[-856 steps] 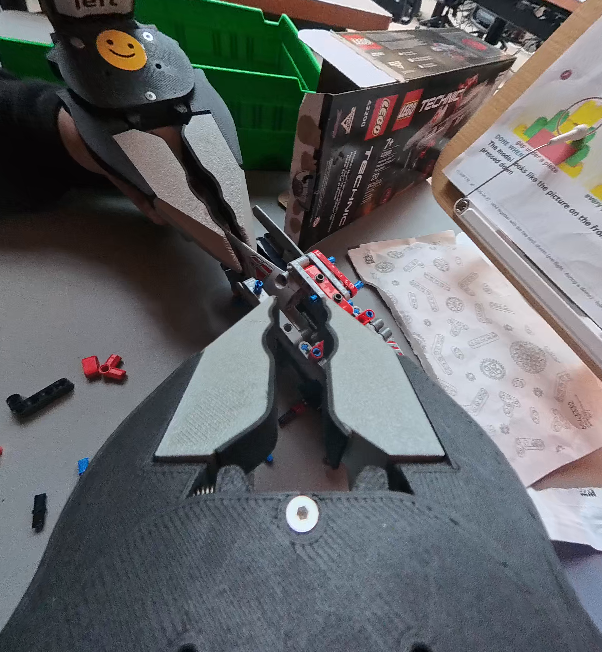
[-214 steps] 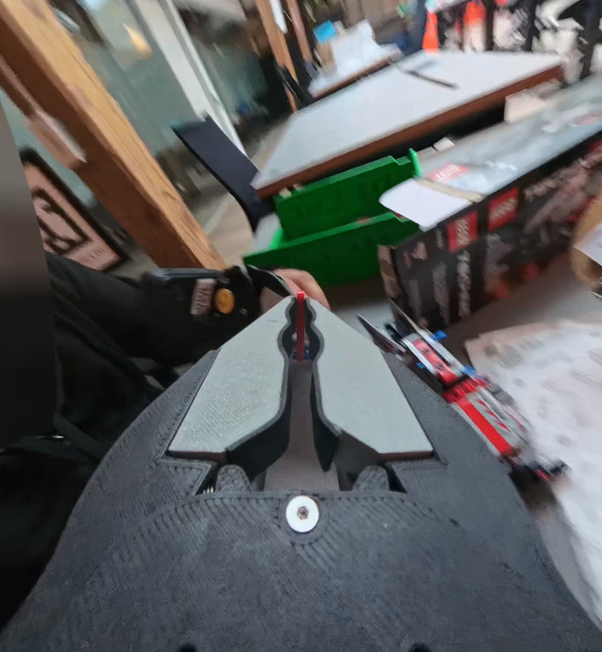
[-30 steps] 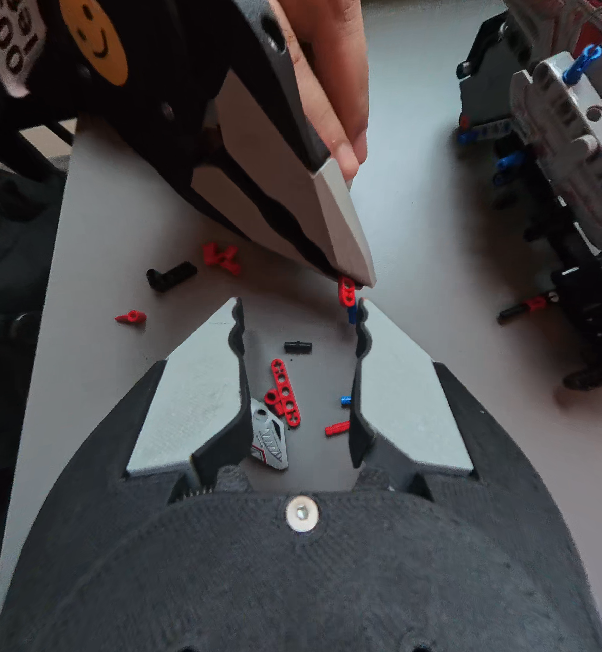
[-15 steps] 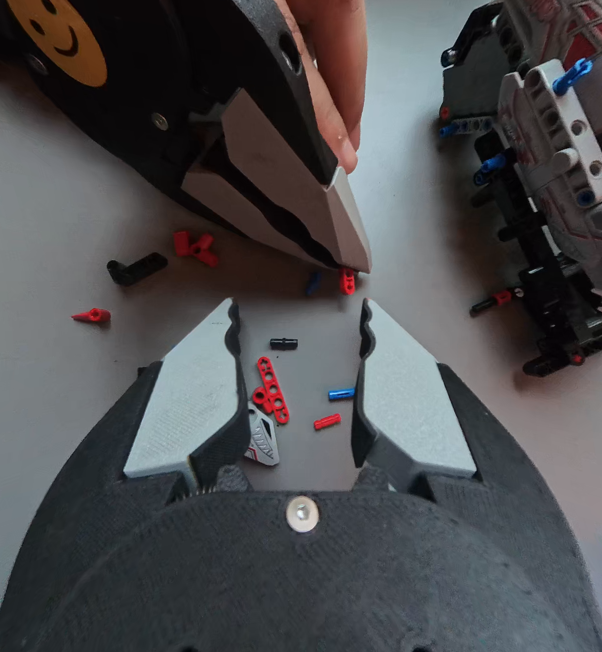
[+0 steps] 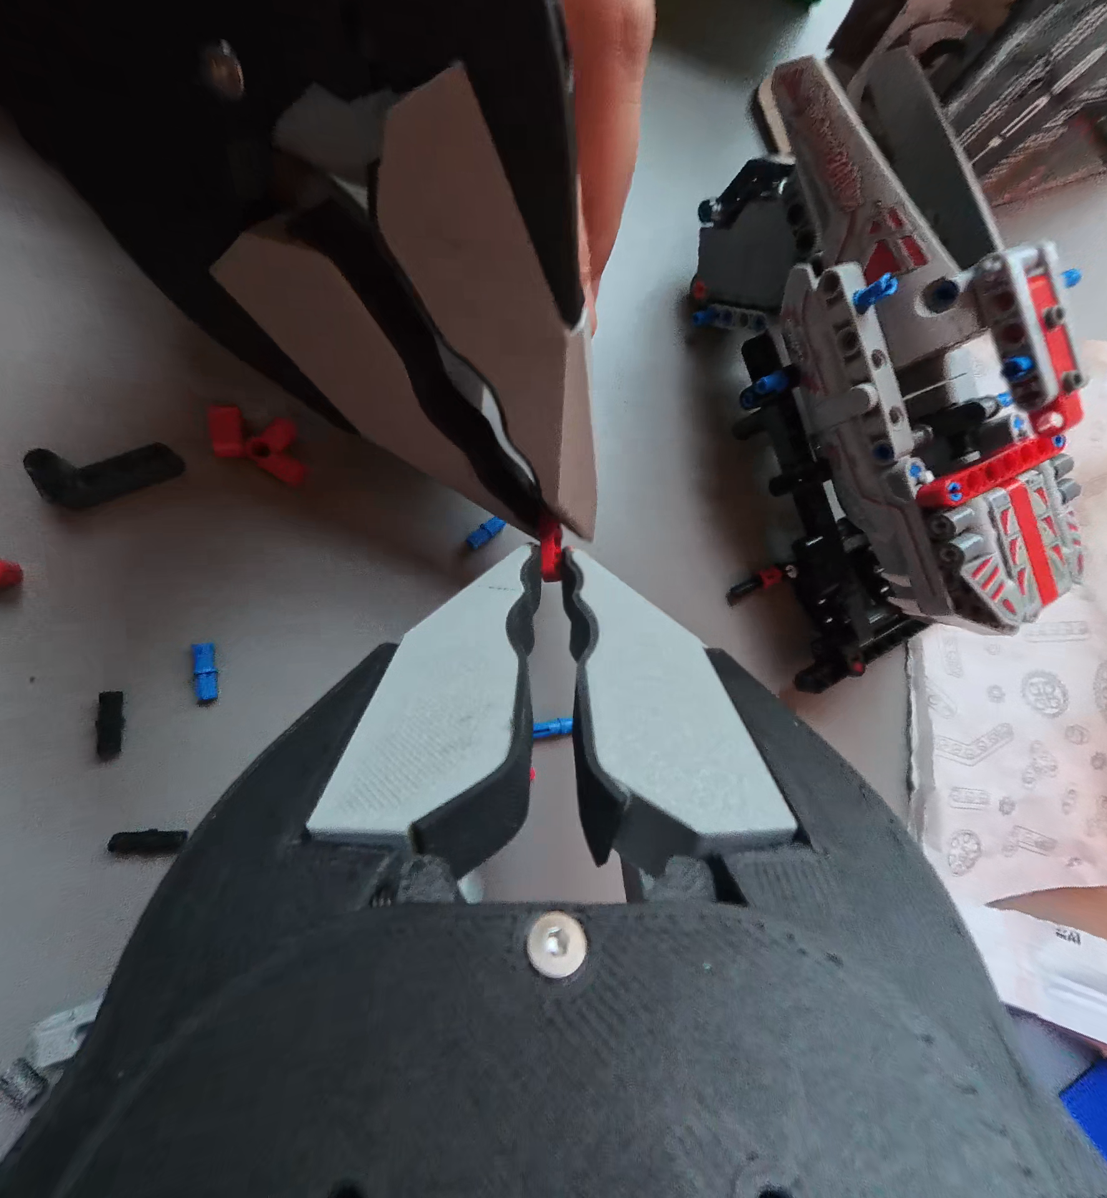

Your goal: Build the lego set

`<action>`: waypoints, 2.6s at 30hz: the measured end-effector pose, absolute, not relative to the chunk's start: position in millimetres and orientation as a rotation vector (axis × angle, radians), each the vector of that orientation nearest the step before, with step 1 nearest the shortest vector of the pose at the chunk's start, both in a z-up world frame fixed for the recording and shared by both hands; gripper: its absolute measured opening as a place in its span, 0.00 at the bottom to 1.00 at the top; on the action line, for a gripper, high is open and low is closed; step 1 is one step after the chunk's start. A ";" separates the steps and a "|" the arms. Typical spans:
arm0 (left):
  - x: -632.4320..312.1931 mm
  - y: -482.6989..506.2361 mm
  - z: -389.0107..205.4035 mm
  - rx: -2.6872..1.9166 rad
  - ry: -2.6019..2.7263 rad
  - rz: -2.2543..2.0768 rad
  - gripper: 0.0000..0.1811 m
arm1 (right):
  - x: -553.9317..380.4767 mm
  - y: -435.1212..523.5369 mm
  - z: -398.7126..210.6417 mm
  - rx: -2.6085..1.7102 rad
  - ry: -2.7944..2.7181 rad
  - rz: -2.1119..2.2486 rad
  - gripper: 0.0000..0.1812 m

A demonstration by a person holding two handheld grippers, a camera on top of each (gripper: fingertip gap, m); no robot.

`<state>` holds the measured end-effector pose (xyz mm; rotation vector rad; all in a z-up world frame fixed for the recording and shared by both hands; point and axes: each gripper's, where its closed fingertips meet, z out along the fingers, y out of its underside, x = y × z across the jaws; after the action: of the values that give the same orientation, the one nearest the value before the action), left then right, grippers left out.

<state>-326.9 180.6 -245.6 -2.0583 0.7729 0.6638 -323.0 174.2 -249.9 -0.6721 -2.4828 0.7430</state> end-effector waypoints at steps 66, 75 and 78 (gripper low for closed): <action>-371.3 162.9 -195.0 -1.949 0.180 0.085 0.03 | -359.1 195.8 -184.3 -1.120 -1.989 1.441 0.10; -365.0 167.7 -195.3 -1.933 0.199 0.120 0.03 | -365.1 190.5 -184.3 -1.036 -1.947 1.289 0.05; -369.3 167.3 -193.0 -1.927 0.210 0.183 0.03 | -364.5 189.2 -191.7 -1.041 -1.983 1.231 0.09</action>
<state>-369.3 167.3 -193.0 -1.9275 0.2101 0.1834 -364.5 189.2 -191.7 -1.0408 -1.9832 1.2309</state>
